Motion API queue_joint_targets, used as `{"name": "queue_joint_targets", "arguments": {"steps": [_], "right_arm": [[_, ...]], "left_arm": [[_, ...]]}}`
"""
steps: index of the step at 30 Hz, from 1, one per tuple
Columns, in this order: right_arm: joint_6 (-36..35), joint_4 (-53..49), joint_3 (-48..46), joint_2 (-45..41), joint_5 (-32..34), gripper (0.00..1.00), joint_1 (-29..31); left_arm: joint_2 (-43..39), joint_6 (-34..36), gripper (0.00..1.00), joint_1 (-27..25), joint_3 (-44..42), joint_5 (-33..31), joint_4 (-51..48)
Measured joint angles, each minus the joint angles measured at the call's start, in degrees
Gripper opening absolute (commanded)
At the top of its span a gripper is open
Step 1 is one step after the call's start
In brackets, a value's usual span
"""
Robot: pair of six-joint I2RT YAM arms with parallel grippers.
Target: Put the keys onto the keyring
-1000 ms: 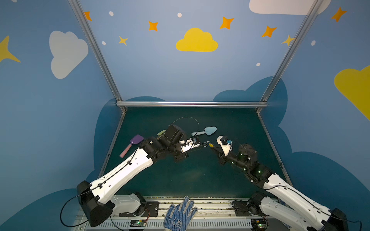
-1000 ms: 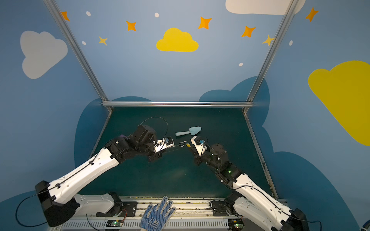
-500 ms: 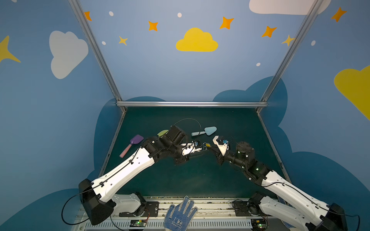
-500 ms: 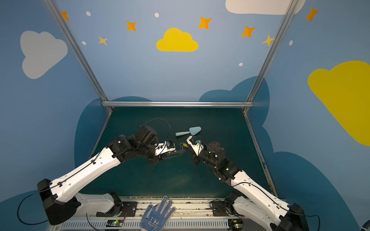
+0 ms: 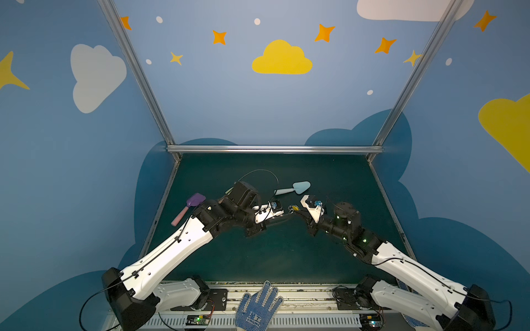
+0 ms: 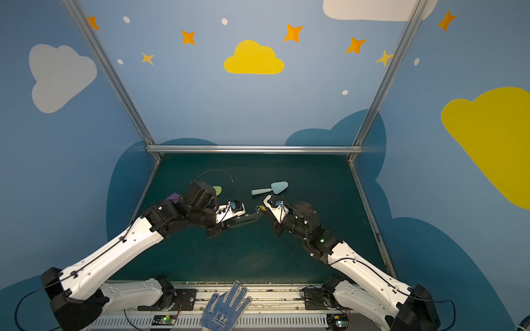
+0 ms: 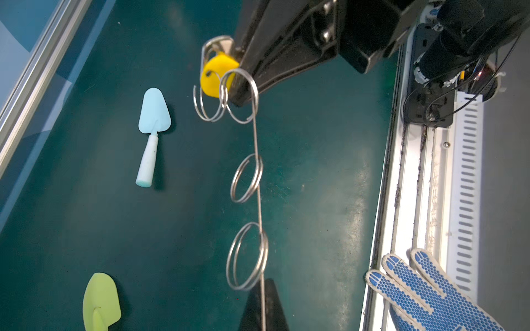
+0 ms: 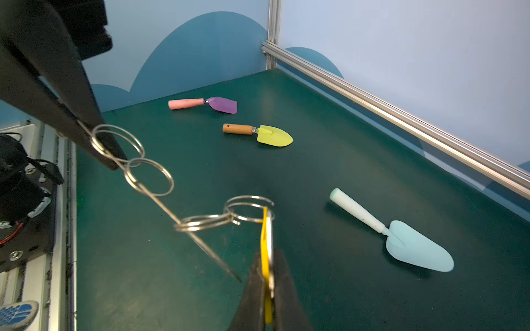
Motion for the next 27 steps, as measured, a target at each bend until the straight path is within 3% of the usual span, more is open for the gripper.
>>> {"name": "queue_joint_targets", "arguments": {"steps": [9, 10, 12, 15, 27], "right_arm": [[1.09, 1.95, -0.70, 1.27, -0.61, 0.01, 0.20], [1.40, 2.40, -1.07, 1.25, -0.61, 0.08, 0.20], [2.27, 2.93, -1.73, 1.25, 0.00, 0.38, 0.22], [3.69, 1.86, -2.54, 1.22, 3.21, 0.56, -0.20], [9.03, -1.42, -3.76, -4.70, 9.64, 0.57, -1.49]], "left_arm": [[-1.75, -2.86, 0.04, 3.80, -1.07, 5.62, 1.99], [-1.84, -3.04, 0.04, 4.11, -1.09, 6.10, 2.10], [-1.92, -3.23, 0.04, 4.48, -1.09, 7.06, 2.21], [-1.79, -3.19, 0.04, 4.44, -0.52, 7.89, 1.68], [4.48, -6.12, 0.04, 3.74, 0.92, 3.30, 0.94]]}}
